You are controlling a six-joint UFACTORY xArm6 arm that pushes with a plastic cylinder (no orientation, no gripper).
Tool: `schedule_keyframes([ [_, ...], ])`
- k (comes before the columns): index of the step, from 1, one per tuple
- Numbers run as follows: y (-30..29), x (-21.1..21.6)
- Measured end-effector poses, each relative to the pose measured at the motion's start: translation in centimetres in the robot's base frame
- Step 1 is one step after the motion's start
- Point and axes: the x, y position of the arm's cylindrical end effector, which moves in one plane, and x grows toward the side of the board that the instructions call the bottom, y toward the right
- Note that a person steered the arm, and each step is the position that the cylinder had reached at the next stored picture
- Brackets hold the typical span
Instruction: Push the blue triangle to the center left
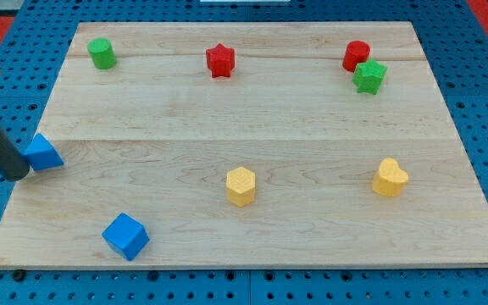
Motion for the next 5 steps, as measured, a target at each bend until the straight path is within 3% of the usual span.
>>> schedule_keyframes([
  [5, 2.7, -1.1],
])
